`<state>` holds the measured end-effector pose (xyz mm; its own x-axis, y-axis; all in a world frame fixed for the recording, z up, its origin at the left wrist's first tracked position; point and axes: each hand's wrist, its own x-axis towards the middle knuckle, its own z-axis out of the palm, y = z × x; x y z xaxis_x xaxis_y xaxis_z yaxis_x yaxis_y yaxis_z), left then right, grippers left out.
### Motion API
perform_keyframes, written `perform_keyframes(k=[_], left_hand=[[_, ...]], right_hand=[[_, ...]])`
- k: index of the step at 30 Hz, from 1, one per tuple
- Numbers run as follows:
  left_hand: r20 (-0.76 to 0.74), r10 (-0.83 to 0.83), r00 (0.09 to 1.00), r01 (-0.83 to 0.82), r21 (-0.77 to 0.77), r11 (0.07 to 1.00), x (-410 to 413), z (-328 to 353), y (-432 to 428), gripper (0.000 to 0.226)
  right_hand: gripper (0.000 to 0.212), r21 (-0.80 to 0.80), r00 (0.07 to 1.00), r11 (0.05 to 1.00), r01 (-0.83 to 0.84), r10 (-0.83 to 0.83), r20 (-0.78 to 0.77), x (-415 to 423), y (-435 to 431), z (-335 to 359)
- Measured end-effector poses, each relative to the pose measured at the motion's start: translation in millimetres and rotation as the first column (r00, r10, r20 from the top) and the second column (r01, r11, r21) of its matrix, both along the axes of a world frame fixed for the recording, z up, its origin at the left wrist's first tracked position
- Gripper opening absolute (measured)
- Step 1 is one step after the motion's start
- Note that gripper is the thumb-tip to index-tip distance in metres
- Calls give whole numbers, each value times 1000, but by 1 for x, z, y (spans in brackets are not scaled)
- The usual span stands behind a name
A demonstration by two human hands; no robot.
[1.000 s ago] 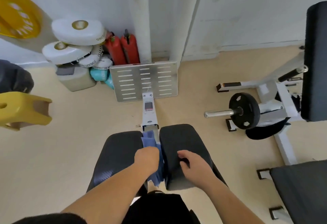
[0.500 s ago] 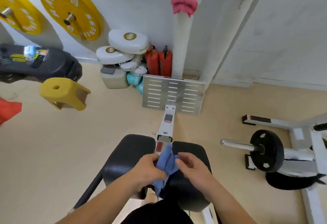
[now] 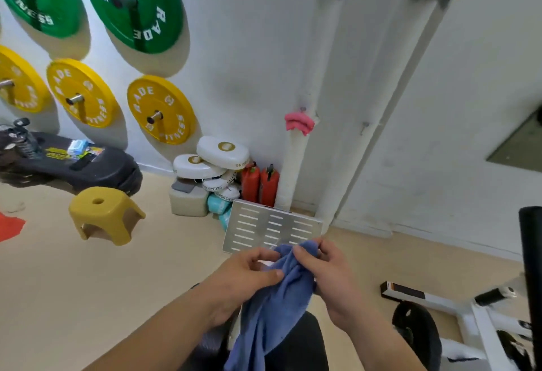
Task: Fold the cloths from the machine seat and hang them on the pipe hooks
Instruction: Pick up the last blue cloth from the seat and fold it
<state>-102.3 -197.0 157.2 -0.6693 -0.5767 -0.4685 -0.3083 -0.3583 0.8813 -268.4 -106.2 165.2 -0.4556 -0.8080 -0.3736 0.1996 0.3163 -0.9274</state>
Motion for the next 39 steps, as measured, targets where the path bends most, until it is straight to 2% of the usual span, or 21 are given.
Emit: perform_keyframes(k=[2,5,8,9,10,12,13,15,20,21,23,25,27,29,31,34,36,39], left_hand=[[-27,23,999,-24,-58,998,2,15,-15,36],[-55,74,996,-85,-253,964,2,44,-35,43],[-90,-34,995,-10,-455,890,2,77,-47,45],[-78,-85,993,33,-512,858,2,88,-49,46],[-60,-136,989,80,-561,824,3,96,-50,47],[-37,-224,974,152,-627,764,5,107,-51,50],[-33,-255,966,174,-646,743,6,111,-52,51],[-65,-309,949,187,-671,717,8,120,-50,48],[-166,-318,934,128,-674,728,17,129,-57,47],[-175,-318,932,136,-645,752,20,126,-59,47],[-184,-346,920,202,-532,822,25,114,-61,48],[-180,-379,908,279,-418,865,30,92,-62,43],[-72,-372,925,312,-412,856,37,64,-69,32],[72,-353,933,348,-424,836,47,37,-79,25],[168,-354,920,392,-382,837,59,14,-87,21],[326,-359,875,461,-329,824,79,-10,-96,26],[418,-329,847,478,-326,816,92,-23,-106,27],[478,-228,849,431,-375,821,107,-33,-119,28]], right_hand=[[26,9,999,1000,13,-12,-49,1,-6,16],[26,77,991,997,-7,17,-135,-1,-10,36],[21,176,943,978,-108,157,-295,-4,-16,60],[17,174,905,974,-145,202,-374,-5,-17,72],[26,161,852,967,-199,251,-459,-6,-19,85],[61,158,696,926,-342,363,-620,-4,-21,111],[68,167,626,896,-410,410,-664,0,-23,125],[57,143,591,854,-501,458,-664,5,-28,144],[17,139,631,844,-518,486,-605,6,-35,167],[12,159,637,852,-498,484,-600,7,-36,168],[15,173,658,890,-422,432,-617,8,-40,167],[17,130,681,950,-285,296,-670,7,-45,162],[16,71,646,992,-101,120,-754,-5,-48,154],[16,0,631,997,83,-52,-774,-27,-45,146],[19,-57,633,968,245,-204,-746,-57,-35,134],[22,-88,577,869,488,-396,-714,-100,-6,105],[26,-35,558,795,606,-456,-693,-120,18,78],[31,111,599,720,685,-470,-648,-128,45,37]])
